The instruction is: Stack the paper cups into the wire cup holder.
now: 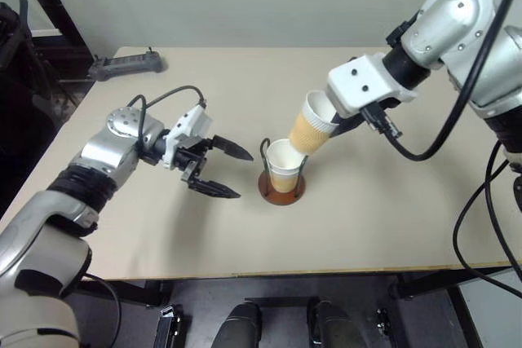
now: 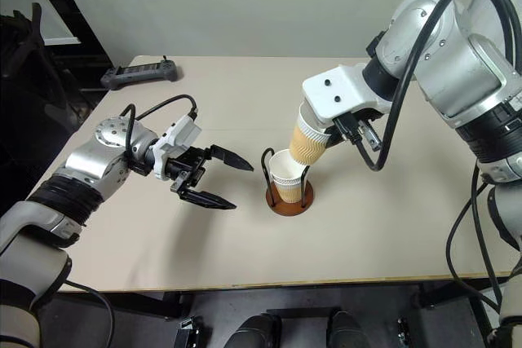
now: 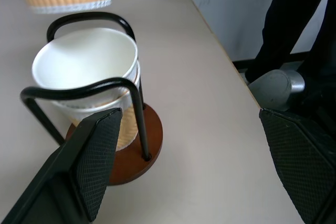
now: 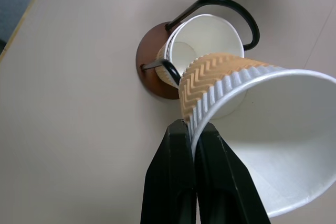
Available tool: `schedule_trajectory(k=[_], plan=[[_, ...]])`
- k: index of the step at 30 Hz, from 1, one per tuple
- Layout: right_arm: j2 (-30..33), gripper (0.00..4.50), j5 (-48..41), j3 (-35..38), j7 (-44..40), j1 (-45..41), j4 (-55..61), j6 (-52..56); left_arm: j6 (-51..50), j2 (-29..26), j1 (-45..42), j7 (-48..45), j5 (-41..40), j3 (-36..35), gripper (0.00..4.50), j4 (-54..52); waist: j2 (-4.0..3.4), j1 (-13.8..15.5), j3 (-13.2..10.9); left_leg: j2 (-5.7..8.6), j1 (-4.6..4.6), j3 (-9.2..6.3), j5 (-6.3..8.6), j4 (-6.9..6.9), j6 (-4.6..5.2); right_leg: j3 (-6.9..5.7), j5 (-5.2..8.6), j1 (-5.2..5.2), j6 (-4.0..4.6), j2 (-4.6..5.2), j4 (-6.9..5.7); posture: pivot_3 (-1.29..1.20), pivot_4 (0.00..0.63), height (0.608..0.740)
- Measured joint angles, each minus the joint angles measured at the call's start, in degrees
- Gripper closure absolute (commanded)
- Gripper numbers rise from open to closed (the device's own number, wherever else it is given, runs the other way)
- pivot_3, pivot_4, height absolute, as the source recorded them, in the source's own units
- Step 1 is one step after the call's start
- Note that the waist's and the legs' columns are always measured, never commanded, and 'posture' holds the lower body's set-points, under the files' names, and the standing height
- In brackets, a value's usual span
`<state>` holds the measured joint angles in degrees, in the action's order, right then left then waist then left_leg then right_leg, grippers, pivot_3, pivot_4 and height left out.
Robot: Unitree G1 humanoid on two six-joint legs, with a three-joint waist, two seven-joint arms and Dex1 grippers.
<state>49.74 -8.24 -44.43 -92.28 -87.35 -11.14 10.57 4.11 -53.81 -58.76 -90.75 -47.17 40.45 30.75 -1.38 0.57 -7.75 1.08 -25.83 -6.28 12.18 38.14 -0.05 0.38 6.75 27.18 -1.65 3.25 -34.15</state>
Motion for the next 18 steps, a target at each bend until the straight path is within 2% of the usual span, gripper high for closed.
schedule_trajectory(k=[7,18], plan=[[-5.3,4.46,1.3,0.0,0.0,-1.2,-3.4,-1.5,-0.7,0.0,0.0,0.0,0.0,-1.2,0.00,-0.6,0.00,0.0,0.0,-0.04,-0.01,-0.09,-0.08,0.00,-0.13,-0.10,0.04,0.08,0.19,-0.01,-0.21,0.00,0.150,0.740],[-5.4,4.46,1.2,0.0,0.0,0.4,-1.2,-0.1,-1.0,-0.3,0.0,0.0,0.2,-1.5,0.00,-0.8,0.01,0.0,0.0,-0.04,0.03,-0.14,-0.14,0.01,-0.24,-0.14,0.14,0.14,0.40,-0.01,-0.48,0.00,0.150,0.740]])
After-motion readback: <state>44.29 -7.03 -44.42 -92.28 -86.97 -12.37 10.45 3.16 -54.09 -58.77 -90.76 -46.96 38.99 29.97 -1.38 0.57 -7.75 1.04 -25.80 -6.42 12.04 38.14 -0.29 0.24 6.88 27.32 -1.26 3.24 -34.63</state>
